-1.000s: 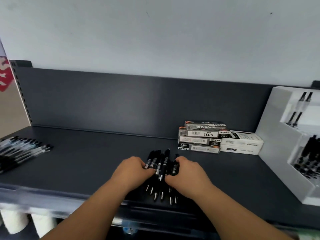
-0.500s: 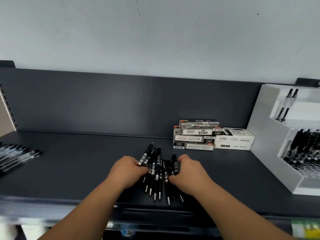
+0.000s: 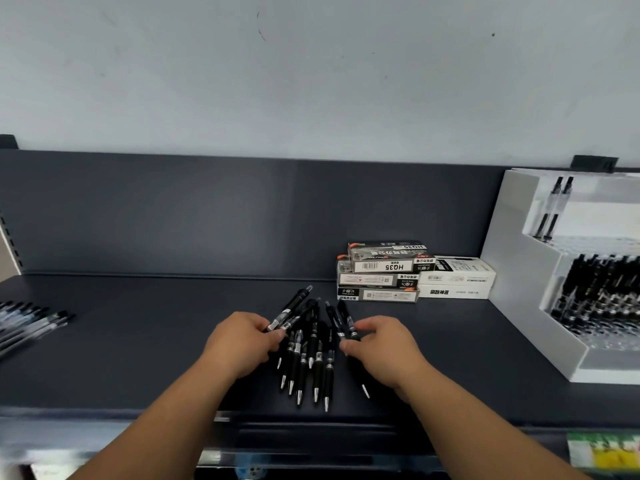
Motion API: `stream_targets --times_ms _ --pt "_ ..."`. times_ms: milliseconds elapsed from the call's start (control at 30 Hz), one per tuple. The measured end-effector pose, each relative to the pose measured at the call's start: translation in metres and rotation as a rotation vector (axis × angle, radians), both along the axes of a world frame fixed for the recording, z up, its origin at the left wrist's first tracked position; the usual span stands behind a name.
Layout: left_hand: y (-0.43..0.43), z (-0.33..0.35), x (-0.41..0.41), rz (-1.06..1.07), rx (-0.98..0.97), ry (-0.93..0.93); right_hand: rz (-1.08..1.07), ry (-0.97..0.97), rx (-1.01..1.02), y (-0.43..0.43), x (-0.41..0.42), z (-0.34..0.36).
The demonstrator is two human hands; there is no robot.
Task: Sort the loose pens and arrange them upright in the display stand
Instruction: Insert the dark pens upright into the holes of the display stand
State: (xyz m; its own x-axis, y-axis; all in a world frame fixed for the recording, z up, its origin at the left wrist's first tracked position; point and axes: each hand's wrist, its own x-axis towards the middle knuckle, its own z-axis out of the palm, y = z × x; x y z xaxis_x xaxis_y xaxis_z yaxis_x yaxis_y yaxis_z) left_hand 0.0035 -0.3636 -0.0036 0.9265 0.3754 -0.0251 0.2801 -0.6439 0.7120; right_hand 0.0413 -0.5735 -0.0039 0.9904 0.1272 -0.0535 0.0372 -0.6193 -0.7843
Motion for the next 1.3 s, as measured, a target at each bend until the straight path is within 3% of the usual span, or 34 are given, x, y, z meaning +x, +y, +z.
stream_targets --times_ms 167,300,400,733,967,1300 --pt "-0.016 0.010 0.000 0.092 -0.041 -0.221 0.007 0.000 0.223 -0.014 0.002 0.004" --pt "-0.054 0.020 0.001 0.026 -0.536 -0.307 0.033 -0.026 0.388 -0.030 0.001 0.012" --pt "-0.093 0.025 0.001 -0.074 -0.744 -0.260 0.026 -0.066 0.457 -0.045 0.002 0.017" --pt "-0.205 0.035 0.018 -0.257 -0.706 -0.248 0.026 -0.203 0.513 -0.138 0.015 0.034" --pt "-0.278 0.039 0.029 -0.340 -0.808 -0.247 0.013 -0.150 0.668 -0.203 0.022 0.040" --pt "-0.340 0.036 0.044 -0.331 -0.683 -0.386 -0.004 -0.053 0.797 -0.271 0.025 0.047"
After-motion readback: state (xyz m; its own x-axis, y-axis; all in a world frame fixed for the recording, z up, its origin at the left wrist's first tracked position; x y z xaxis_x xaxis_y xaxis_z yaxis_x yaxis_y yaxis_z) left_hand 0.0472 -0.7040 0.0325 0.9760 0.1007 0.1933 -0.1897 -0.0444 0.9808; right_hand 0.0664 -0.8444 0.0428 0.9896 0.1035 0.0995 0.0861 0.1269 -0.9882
